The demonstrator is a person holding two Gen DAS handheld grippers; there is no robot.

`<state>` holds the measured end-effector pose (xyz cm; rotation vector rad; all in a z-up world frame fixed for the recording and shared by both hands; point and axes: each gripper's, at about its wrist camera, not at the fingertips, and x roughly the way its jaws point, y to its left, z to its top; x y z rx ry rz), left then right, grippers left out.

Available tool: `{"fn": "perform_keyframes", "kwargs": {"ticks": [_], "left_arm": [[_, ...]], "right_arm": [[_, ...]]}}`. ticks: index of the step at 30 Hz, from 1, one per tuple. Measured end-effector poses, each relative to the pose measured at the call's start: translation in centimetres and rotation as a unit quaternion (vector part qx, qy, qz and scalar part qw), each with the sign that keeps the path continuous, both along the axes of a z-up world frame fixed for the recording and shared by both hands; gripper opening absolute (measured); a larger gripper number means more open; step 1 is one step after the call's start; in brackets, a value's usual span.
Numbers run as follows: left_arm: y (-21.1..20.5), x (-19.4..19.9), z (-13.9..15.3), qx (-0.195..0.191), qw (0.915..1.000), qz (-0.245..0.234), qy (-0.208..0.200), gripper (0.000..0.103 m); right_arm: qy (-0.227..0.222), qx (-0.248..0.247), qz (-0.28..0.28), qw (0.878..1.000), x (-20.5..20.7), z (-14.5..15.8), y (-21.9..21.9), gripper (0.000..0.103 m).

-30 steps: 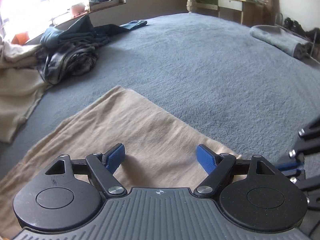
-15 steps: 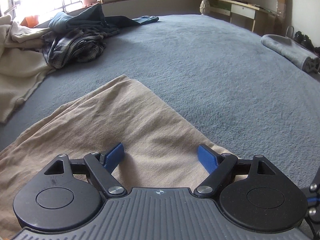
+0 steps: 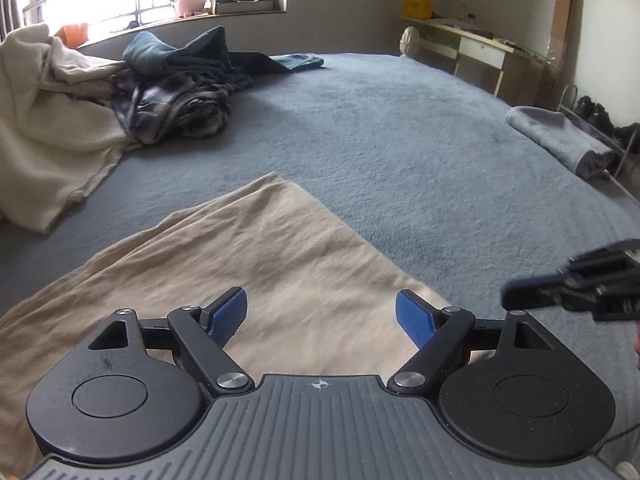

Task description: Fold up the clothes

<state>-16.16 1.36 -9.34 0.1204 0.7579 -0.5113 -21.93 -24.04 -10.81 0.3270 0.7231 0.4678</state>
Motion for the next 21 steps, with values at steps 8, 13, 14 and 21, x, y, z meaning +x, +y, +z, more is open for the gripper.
{"fn": "perform_keyframes", "kwargs": {"ticks": [8,13,14,21], "left_arm": [[-0.1,-1.5,-3.8,0.059,0.9977,0.029,0.018,0.083],[1.9,-2.4,-1.4,0.049,0.9978,0.044,-0.003,0.084],[2.6,-2.8,-1.2,0.043,0.9976,0.053,-0.006,0.085],[7.4,-3.9,-4.1,0.027,0.9907,0.129,0.034,0.092]], "right_arm": [[0.035,-0.051,0.05,0.997,2.5,-3.6,4.0,0.001],[0.01,-0.058,0.052,0.997,1.8,-1.6,3.7,0.002],[0.002,-0.056,0.057,0.997,1.5,-1.2,3.7,0.002],[0.013,-0.087,0.084,0.993,1.7,-3.0,5.5,0.002]]}}
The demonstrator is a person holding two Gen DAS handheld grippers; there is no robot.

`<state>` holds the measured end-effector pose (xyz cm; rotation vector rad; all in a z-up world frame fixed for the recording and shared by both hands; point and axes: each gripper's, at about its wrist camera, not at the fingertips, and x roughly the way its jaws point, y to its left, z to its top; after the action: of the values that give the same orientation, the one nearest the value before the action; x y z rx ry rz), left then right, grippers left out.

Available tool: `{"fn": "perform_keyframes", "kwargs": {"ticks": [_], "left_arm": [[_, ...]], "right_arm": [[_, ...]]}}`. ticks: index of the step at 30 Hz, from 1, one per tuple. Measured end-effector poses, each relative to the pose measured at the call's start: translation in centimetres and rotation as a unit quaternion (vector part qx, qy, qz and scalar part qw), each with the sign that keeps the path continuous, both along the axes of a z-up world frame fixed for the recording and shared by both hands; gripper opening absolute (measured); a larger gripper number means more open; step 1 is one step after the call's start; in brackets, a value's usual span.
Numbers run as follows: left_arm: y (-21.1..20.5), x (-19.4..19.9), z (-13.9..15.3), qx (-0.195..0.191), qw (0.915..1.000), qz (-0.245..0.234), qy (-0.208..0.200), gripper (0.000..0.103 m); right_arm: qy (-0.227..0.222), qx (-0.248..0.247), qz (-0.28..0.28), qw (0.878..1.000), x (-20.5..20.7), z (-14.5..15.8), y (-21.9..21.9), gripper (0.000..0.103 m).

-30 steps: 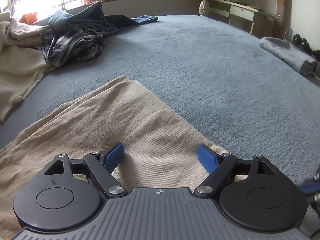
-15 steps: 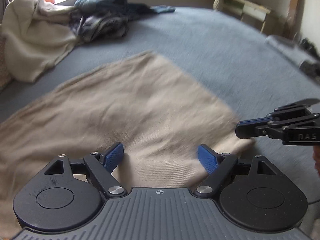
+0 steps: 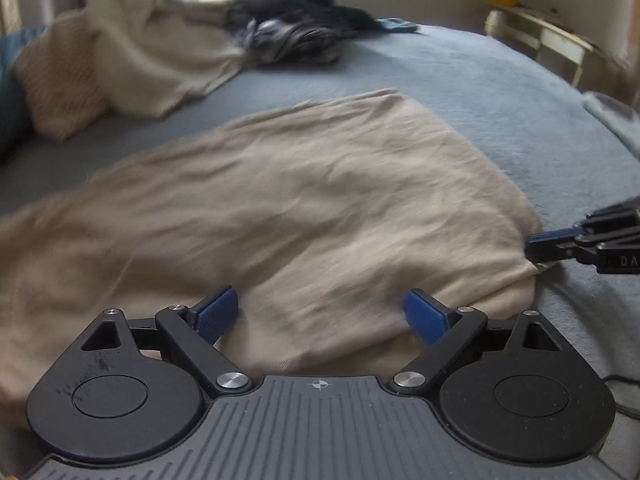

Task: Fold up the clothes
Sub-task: 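Grasp the corner of the folded trousers with the right gripper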

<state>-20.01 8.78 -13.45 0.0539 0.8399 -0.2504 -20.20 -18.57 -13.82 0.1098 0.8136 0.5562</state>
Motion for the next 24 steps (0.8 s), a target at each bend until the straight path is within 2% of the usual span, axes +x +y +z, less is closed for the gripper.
{"fn": "perform_keyframes", "kwargs": {"ticks": [3,7,9,11,14,15,24], "left_arm": [[0.8,-0.3,1.3,0.009,0.9999,0.009,-0.007,0.092],[3.2,-0.2,2.5,0.007,0.9988,0.045,-0.018,0.092],[5.1,0.1,1.5,0.011,0.9963,0.085,0.0,0.092],[7.0,0.0,0.3,0.005,0.993,0.117,0.013,0.091],[8.2,-0.7,0.4,-0.012,0.992,0.125,0.01,0.091],[8.4,-0.7,0.7,-0.015,0.9917,0.127,0.011,0.091],[9.4,0.9,3.3,-0.036,0.9882,0.149,-0.002,0.092]], "right_arm": [[-0.003,-0.021,0.011,1.0,0.1,0.6,0.4,0.002],[-0.025,0.007,-0.007,1.0,0.0,2.9,-0.4,0.002],[-0.034,0.017,-0.008,0.999,0.3,3.3,-0.3,0.002],[-0.027,0.011,-0.002,1.0,0.6,2.7,0.3,0.003],[0.002,-0.031,0.02,0.999,1.0,-0.2,1.9,0.003],[-0.01,-0.032,0.019,0.999,0.7,-0.5,2.0,0.003],[0.013,-0.03,0.009,0.999,1.2,-0.1,2.0,0.003]]}}
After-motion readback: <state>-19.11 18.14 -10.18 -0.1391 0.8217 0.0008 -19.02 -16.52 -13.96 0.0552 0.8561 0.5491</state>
